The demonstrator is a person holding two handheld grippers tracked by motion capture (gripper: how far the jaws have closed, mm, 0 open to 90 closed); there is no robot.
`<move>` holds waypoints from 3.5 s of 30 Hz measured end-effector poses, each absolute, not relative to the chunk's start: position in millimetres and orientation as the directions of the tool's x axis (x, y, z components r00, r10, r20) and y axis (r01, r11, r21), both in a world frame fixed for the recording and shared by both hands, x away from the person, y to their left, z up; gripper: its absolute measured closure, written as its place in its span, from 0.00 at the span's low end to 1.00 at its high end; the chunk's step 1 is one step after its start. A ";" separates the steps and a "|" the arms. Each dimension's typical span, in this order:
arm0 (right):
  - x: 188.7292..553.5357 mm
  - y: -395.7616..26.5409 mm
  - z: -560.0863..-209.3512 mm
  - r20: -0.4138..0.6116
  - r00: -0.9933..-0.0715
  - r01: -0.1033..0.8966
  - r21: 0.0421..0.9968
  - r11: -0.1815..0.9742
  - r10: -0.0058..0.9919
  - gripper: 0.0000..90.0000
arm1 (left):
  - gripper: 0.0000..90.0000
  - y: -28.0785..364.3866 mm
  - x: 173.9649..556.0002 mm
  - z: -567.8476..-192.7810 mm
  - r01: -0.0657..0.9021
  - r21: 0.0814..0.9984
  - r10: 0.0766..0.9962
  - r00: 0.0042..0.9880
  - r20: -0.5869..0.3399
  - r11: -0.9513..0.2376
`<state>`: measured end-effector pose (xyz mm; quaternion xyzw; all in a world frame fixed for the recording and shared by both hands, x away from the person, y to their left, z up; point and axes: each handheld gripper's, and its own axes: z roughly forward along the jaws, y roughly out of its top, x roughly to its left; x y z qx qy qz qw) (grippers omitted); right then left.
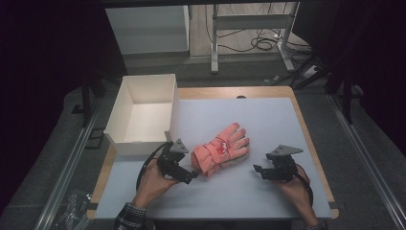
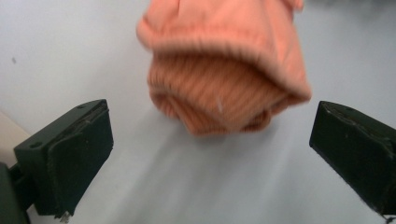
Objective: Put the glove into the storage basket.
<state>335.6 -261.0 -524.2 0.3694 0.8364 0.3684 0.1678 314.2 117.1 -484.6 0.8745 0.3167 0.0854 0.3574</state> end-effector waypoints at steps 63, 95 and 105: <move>342.3 -276.8 -530.8 -0.039 -0.634 0.514 0.725 0.458 0.772 0.21 | 0.45 41.1 364.8 -514.4 0.486 0.533 0.529 0.844 -0.082 -0.692; 342.3 -276.7 -531.1 -0.039 -0.636 0.511 0.727 0.458 0.771 0.21 | 0.45 49.8 398.4 -434.5 0.542 0.580 0.661 0.751 -0.008 -0.608; 342.2 -276.6 -531.2 -0.041 -0.636 0.510 0.727 0.459 0.771 0.21 | 0.45 62.7 410.3 -413.6 0.580 0.583 0.706 0.708 -0.014 -0.570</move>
